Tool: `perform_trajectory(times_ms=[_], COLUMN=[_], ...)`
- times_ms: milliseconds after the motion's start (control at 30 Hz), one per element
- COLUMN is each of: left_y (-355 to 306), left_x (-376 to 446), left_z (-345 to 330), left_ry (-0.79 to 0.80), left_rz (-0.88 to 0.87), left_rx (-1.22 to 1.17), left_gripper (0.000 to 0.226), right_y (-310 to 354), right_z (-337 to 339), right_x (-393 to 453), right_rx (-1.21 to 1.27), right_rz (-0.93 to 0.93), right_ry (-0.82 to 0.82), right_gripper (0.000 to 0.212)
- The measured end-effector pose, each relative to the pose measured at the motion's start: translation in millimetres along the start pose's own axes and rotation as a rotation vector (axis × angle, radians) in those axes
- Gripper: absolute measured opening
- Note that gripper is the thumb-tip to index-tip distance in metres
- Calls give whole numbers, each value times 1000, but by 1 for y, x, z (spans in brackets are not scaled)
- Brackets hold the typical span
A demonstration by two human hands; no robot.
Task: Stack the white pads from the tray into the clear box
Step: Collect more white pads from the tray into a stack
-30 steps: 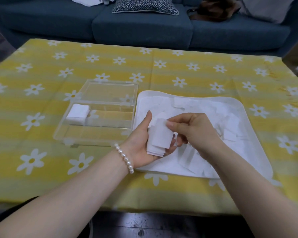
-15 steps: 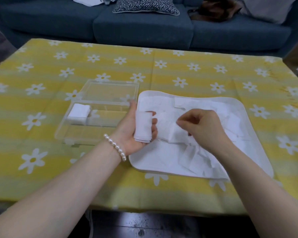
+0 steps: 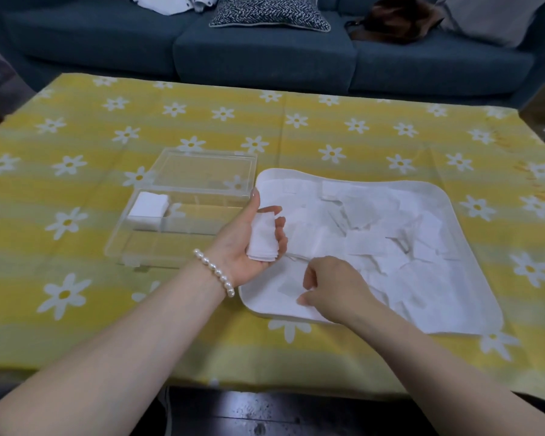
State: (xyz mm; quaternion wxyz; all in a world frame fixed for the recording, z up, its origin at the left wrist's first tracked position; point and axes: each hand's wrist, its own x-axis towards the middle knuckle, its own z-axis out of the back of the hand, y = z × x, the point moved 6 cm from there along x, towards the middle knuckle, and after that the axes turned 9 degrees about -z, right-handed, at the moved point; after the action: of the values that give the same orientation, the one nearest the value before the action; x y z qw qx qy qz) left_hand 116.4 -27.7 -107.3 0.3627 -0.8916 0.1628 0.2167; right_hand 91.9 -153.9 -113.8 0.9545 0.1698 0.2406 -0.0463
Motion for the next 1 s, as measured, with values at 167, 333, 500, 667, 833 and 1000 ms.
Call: perform_trajectory(times_ms=[167, 333, 500, 667, 833, 1000], left_y=[4, 7, 23, 25, 23, 38], left_x=[3, 3, -6, -7, -3, -7], left_z=[1, -5, -22, -21, -12, -11], left_ry=[3, 54, 206, 181, 110, 128], left_rz=[-26, -62, -24, -54, 9, 137], left_rx=[-8, -73, -69, 0, -114, 0], left_gripper=[41, 59, 76, 6, 18, 14], right_y=[-4, -15, 8, 17, -35, -52], right_z=[16, 67, 40, 39, 98, 55], right_x=[1, -8, -17, -20, -4, 0], right_rx=[211, 1054, 1468, 1201, 353, -278], right_rz=[39, 107, 81, 138, 226, 195], right_ry=[-100, -354, 167, 385, -73, 150], right_gripper=[33, 27, 12, 9, 26, 48])
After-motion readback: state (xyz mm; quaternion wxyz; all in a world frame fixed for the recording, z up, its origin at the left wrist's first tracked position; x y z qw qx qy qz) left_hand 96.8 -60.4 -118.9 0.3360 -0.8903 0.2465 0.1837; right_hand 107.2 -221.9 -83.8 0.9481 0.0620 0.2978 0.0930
